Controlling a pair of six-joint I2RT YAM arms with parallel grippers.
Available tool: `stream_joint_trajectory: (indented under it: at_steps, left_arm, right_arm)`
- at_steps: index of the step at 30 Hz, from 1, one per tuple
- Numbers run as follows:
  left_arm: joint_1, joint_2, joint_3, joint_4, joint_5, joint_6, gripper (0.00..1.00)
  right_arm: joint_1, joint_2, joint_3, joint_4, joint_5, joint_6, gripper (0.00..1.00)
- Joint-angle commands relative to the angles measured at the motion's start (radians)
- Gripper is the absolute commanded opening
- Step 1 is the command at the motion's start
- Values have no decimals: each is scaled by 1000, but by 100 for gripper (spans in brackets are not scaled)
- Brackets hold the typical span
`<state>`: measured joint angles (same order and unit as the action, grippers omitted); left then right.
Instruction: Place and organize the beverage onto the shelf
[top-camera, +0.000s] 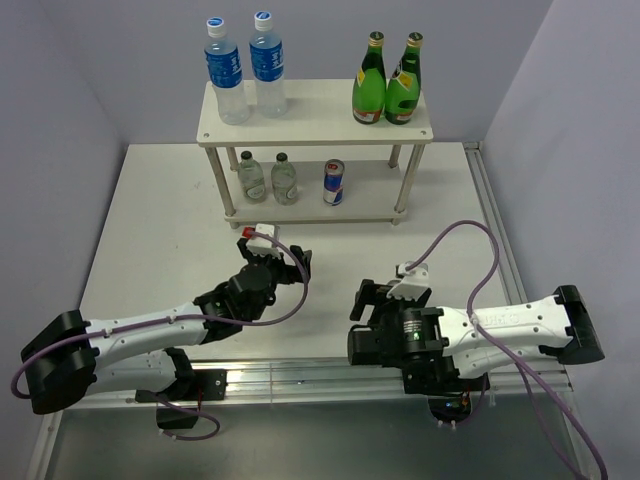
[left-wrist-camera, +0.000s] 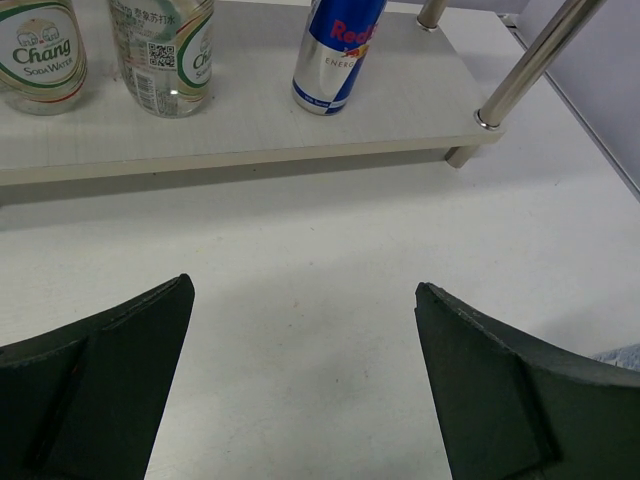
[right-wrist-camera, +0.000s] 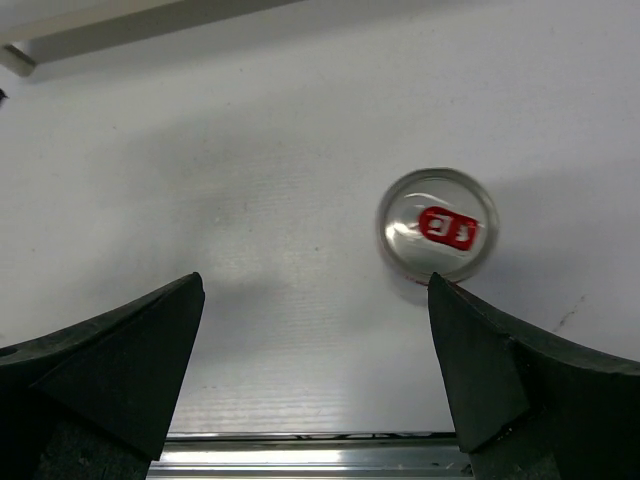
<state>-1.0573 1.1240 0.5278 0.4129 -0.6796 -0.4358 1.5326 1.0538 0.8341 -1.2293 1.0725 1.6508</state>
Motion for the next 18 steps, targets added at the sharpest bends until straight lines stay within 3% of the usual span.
stream_joint_trajectory:
  at_steps: [1,10,18]
  left_arm:
    - [-3,5,5,27,-8,-15,99]
    - [-4,13,-6,36,5,-17,99]
    - [-6,-1,-26,43,15,-23,99]
  right_arm:
    - [55,14,68,-168,98,203,100]
    - [70,-43,79,-216,93,217,100]
    - [-75,37,28,-216,1,244,100]
